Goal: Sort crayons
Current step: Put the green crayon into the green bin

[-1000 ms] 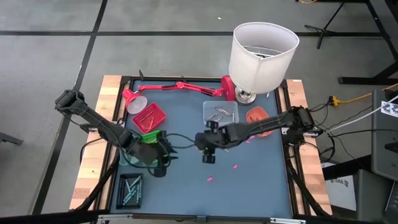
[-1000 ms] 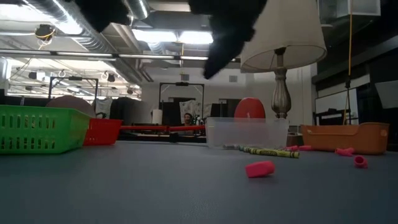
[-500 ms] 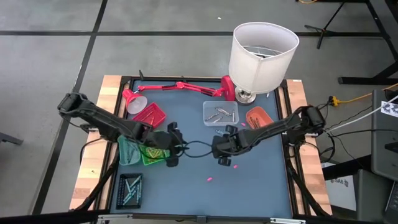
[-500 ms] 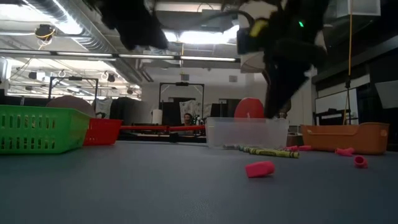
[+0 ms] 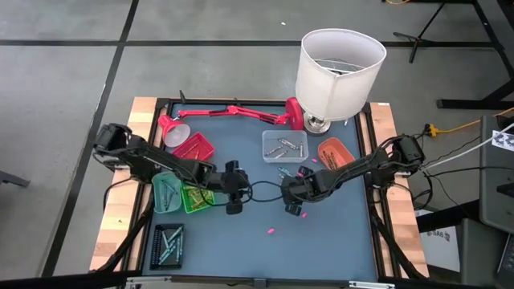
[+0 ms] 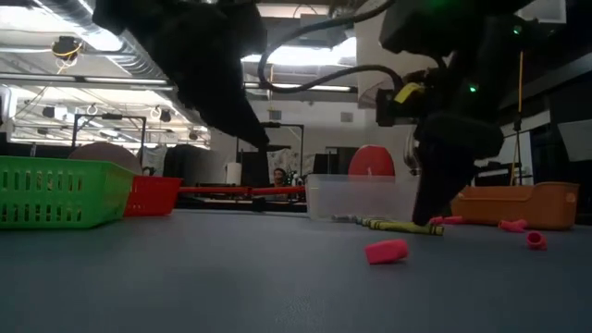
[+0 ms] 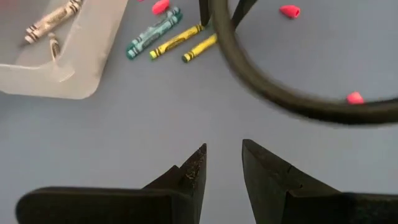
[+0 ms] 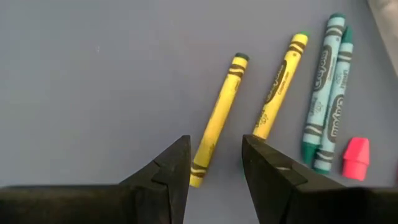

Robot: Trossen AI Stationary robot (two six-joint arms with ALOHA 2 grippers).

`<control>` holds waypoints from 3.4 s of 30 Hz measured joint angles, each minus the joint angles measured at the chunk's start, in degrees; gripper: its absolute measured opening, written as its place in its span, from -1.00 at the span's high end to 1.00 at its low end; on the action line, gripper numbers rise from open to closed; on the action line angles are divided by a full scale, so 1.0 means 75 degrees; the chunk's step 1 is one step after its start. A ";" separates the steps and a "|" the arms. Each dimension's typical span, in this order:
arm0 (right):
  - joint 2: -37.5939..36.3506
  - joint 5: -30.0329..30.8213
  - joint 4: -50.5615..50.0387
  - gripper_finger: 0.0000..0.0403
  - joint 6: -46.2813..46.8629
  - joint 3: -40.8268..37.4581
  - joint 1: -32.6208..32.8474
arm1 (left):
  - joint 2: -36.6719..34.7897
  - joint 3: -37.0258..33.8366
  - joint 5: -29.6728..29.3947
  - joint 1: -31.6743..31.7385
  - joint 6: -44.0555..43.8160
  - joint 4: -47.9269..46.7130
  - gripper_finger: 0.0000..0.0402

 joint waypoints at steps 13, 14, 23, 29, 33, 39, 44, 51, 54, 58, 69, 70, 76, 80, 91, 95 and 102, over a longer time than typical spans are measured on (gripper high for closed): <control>0.0000 -0.0034 0.0748 0.29 0.0362 -0.0559 0.0003 | 0.0318 -0.0003 0.0615 0.0004 -0.0012 0.0171 0.57; 0.0000 -0.0091 0.0738 0.29 0.0365 -0.0561 0.0002 | 0.0318 -0.0005 0.0716 -0.0014 -0.0015 0.0163 0.57; 0.0000 -0.0326 0.0747 0.40 0.0367 -0.0564 0.0000 | 0.0318 -0.0009 0.1153 -0.0391 -0.0020 0.0201 0.57; 0.0003 -0.0380 0.0845 0.69 0.0347 -0.0574 0.0000 | 0.0318 -0.0009 0.1153 -0.0659 -0.0012 0.0201 0.57; 0.0009 -0.0374 0.0975 0.83 0.0338 -0.0585 0.0000 | 0.0318 -0.0009 0.1153 -0.0787 -0.0009 0.0201 0.57; 0.0012 -0.0371 0.1104 0.92 0.0312 -0.0596 0.0000 | 0.0318 -0.0009 0.1150 -0.0927 -0.0009 0.0204 0.57; 0.0017 -0.0371 0.1180 0.92 0.0312 -0.0596 0.0000 | 0.0318 -0.0009 0.1148 -0.0946 -0.0006 0.0202 0.57; 0.0053 -0.0402 0.1893 0.92 0.0294 -0.0602 0.0000 | 0.0318 -0.0009 0.1051 -0.0943 -0.0006 0.0201 0.57; 0.0055 -0.0430 0.2470 0.92 0.0017 -0.0602 0.0000 | 0.0318 -0.0009 0.0934 -0.0939 -0.0006 0.0203 0.57; 0.0055 -0.0402 0.3497 0.91 -0.0406 -0.0600 0.0000 | 0.0318 -0.0009 0.0760 -0.0941 -0.0009 0.0275 0.57; 0.0044 -0.0470 0.5644 0.91 -0.1691 -0.0590 0.0000 | 0.0315 -0.0009 0.0063 -0.0934 -0.0009 0.0315 0.57; 0.0044 -0.0568 0.5760 0.91 -0.1799 -0.0590 0.0000 | 0.0315 -0.0009 -0.0017 -0.0934 -0.0009 0.0315 0.57; 0.0032 -0.1079 0.6242 0.91 -0.2432 -0.0584 0.0000 | 0.0315 -0.0009 -0.0435 -0.0934 -0.0006 0.0507 0.57; 0.0032 -0.1369 0.6210 0.91 -0.2524 -0.0581 0.0003 | 0.0315 -0.0009 -0.0474 -0.0935 0.0214 0.0841 0.57; 0.0029 -0.1385 0.6193 0.91 -0.2532 -0.0581 0.0003 | 0.0309 -0.0009 -0.0182 -0.0940 0.0793 0.1373 0.58; 0.0029 -0.1388 0.6193 0.91 -0.2538 -0.0581 0.0003 | 0.0309 -0.0009 -0.0184 -0.0934 0.0796 0.1407 0.65; 0.0023 -0.1403 0.6189 0.91 -0.2541 -0.0581 0.0007 | 0.0309 -0.0009 -0.0193 -0.0934 0.0796 0.1408 0.89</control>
